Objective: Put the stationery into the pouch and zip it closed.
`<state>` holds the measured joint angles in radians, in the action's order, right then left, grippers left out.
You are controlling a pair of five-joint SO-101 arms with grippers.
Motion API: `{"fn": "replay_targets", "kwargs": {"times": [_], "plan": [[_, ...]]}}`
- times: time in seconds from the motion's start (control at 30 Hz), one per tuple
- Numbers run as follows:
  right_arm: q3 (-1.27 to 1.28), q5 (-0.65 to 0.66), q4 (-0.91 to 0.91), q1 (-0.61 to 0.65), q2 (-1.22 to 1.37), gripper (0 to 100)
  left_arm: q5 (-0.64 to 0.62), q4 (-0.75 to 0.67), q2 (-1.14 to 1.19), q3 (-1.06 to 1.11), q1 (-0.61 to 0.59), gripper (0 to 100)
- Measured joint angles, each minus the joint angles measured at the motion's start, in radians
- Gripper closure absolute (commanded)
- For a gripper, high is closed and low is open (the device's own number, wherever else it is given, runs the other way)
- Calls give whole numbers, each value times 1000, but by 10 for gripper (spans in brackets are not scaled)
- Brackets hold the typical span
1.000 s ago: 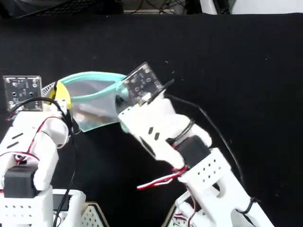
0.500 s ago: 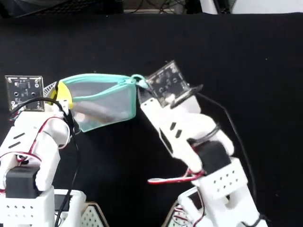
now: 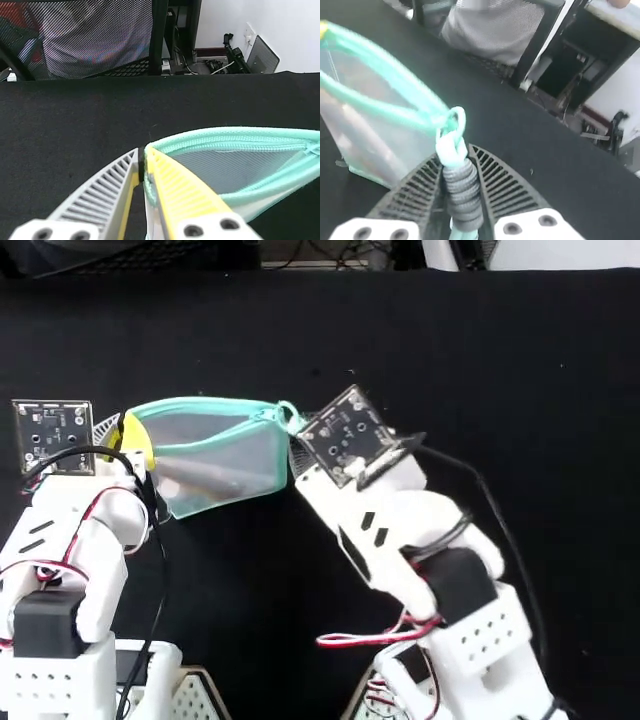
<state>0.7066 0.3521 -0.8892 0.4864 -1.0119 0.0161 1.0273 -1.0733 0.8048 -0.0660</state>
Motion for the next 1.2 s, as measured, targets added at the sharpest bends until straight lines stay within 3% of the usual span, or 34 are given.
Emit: {"fn": "replay_targets", "kwargs": {"times": [0.1, 0.27, 0.73, 1.03, 1.2], "plan": [[98, -2, 74, 0, 0, 971, 0, 0, 0, 0, 0, 963], [150, -3, 144, -2, 0, 864, 0, 0, 0, 0, 0, 963], [138, -75, 143, -2, 0, 861, 0, 0, 0, 0, 0, 963], [69, -77, 110, -2, 0, 868, 0, 0, 0, 0, 0, 963], [69, -77, 110, -2, 0, 988, 0, 0, 0, 0, 0, 963]]}}
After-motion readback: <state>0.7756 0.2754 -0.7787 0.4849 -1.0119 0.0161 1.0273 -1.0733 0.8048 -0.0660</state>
